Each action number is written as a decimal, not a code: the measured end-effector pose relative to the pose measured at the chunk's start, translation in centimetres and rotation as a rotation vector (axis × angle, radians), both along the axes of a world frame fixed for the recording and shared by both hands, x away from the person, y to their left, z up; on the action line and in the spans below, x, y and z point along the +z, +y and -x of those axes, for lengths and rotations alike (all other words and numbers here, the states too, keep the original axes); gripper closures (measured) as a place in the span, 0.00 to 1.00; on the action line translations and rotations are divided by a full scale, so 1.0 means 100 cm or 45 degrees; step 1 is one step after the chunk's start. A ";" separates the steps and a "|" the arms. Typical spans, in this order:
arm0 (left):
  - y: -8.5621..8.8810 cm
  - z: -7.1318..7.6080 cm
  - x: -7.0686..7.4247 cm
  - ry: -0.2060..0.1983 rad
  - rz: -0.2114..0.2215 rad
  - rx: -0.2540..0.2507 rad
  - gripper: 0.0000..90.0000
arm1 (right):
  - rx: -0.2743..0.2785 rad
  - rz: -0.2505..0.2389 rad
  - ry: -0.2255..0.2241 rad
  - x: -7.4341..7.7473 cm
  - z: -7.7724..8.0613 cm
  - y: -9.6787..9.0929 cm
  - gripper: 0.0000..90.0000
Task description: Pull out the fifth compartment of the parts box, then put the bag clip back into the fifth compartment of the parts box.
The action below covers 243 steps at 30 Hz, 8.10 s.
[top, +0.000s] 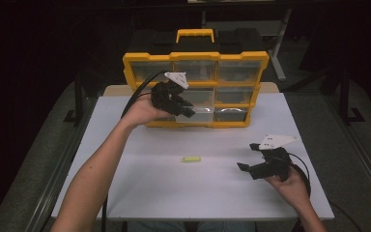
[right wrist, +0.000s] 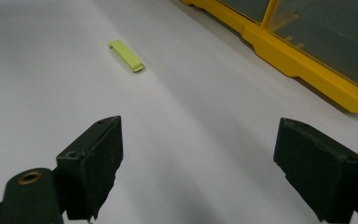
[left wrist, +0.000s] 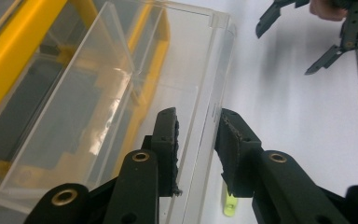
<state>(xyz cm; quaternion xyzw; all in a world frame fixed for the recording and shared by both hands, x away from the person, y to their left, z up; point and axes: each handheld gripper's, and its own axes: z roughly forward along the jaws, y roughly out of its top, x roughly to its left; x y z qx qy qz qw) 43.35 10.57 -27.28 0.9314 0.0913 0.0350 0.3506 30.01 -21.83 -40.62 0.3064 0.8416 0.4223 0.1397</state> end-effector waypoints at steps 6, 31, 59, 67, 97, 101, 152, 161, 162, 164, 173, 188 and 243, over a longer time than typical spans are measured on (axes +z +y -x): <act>-0.002 0.002 0.002 0.000 0.018 -0.021 0.78 | 0.001 0.001 0.004 0.000 0.000 0.000 0.16; 0.009 0.008 0.019 0.000 0.110 -0.008 0.54 | 0.008 0.002 0.063 -0.006 -0.004 0.004 0.16; 0.076 0.042 0.027 -0.094 0.342 0.127 0.33 | -0.040 -0.049 0.130 -0.010 -0.011 -0.011 0.16; 0.094 0.056 0.024 -0.136 0.327 0.183 0.30 | -0.026 -0.033 0.134 -0.011 -0.010 -0.009 0.16; 0.138 0.110 -0.038 -0.166 0.337 0.388 0.25 | 0.013 0.002 0.114 -0.014 -0.005 -0.011 0.16; 0.143 0.115 -0.049 -0.167 0.332 0.444 0.25 | 0.012 0.021 0.117 -0.014 -0.005 -0.008 0.16; 0.150 0.125 -0.110 -0.127 0.308 0.510 0.24 | 0.299 0.150 0.136 0.026 -0.042 0.083 0.31; 0.156 0.126 -0.108 -0.131 0.331 0.531 0.24 | 0.363 0.221 0.098 0.023 -0.045 0.108 0.42; 0.156 0.126 -0.107 -0.132 0.327 0.528 0.24 | 0.371 0.228 0.096 0.021 -0.046 0.110 0.43; 0.155 0.127 -0.108 -0.123 0.334 0.532 0.23 | 0.388 0.231 0.110 0.019 -0.048 0.115 0.46; 0.156 0.127 -0.107 -0.126 0.338 0.517 0.23 | 0.468 0.303 0.103 0.004 -0.056 0.143 0.51; 0.161 0.127 -0.108 -0.122 0.330 0.515 0.23 | 0.513 0.427 0.111 -0.021 -0.070 0.170 0.54; 0.162 0.126 -0.114 -0.090 0.337 0.528 0.22 | 0.635 0.246 0.201 0.017 -0.066 0.165 0.85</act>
